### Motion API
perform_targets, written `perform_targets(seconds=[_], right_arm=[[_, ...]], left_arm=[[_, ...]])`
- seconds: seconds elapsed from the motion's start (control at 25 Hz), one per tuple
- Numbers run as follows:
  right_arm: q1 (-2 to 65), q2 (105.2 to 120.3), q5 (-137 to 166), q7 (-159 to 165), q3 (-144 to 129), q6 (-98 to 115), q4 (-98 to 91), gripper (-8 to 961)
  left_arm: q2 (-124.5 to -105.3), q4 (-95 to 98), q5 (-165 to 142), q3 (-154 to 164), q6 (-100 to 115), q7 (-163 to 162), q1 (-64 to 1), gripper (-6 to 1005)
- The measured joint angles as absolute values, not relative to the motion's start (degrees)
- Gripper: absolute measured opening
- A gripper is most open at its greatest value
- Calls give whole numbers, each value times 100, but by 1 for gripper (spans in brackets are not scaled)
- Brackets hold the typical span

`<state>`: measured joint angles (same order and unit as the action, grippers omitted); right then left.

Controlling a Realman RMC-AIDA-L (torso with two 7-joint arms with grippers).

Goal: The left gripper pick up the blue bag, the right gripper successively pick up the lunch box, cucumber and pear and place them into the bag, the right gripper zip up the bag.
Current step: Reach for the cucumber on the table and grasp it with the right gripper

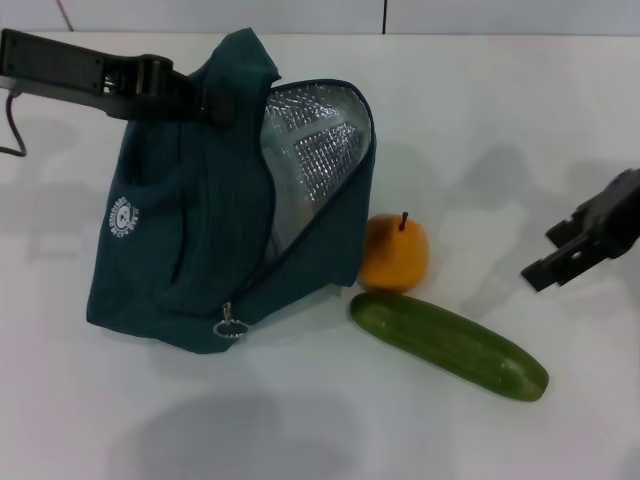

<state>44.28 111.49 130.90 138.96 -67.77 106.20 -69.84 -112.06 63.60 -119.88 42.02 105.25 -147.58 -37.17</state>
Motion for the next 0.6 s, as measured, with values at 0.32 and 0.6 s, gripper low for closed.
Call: perform_targets(seconds=[0.32, 0.6], right_arm=[[4677, 11476, 13394, 13782, -7231, 10178, -6540, 777], [4754, 11567, 13249, 13649, -7814, 9757, -6389, 780]], left_arm=[[-11206, 6354, -12009, 4210, 10521, -14757, -3749, 43], [-11210, 6354, -12010, 4210, 10520, -14757, -3753, 44]])
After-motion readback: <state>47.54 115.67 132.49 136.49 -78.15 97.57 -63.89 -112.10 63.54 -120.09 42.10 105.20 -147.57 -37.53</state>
